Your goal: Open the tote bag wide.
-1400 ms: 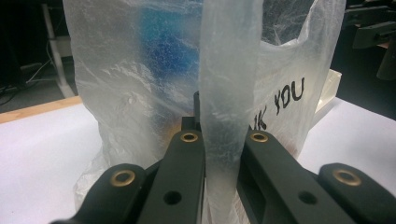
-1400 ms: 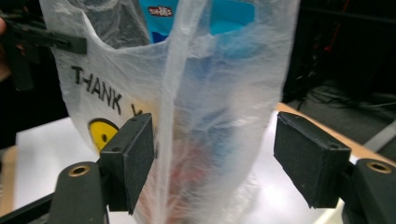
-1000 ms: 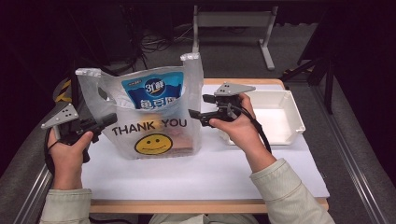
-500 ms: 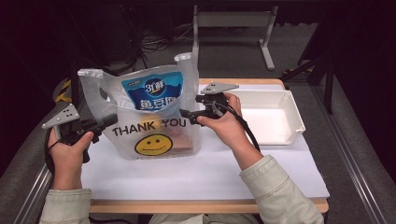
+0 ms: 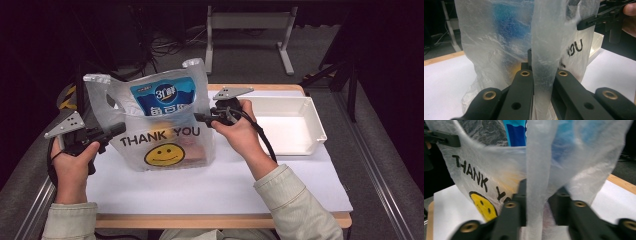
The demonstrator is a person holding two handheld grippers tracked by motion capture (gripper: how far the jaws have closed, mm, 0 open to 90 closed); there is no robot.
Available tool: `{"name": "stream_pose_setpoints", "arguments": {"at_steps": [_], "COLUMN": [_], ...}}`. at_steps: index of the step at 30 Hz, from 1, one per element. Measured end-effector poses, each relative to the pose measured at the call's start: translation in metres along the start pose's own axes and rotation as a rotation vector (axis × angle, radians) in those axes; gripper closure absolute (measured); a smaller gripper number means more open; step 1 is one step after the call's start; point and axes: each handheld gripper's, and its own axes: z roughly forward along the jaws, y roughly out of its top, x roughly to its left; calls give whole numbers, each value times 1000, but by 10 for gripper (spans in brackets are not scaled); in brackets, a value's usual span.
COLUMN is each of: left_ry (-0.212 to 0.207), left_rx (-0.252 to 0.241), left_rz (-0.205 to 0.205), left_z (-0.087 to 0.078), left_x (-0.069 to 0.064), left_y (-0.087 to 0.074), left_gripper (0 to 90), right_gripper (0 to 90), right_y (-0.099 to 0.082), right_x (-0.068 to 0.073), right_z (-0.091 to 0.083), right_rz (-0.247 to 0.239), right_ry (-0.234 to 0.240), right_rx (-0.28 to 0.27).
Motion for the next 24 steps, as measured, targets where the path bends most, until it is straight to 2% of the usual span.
{"name": "stream_pose_setpoints", "arguments": {"at_steps": [3, 9, 11, 24], "left_ry": [-2, 12, 14, 24], "left_rx": [1, 13, 18, 67], "left_rz": [-2, 2, -12, -30], "left_z": [1, 2, 3, 11], "left_x": [0, 2, 4, 13], "left_y": [0, -2, -5, -15], "left_gripper": [892, 890, 891, 895], "right_gripper": [897, 900, 900, 900], "right_y": [-1, -5, -8, -25], "right_x": [-1, -3, -7, -18], "right_z": [-1, -2, -2, 3], "right_rz": [-2, 5, 14, 53], "right_ry": [20, 19, 13, 18], "right_rx": [0, -10, -17, -27]}}
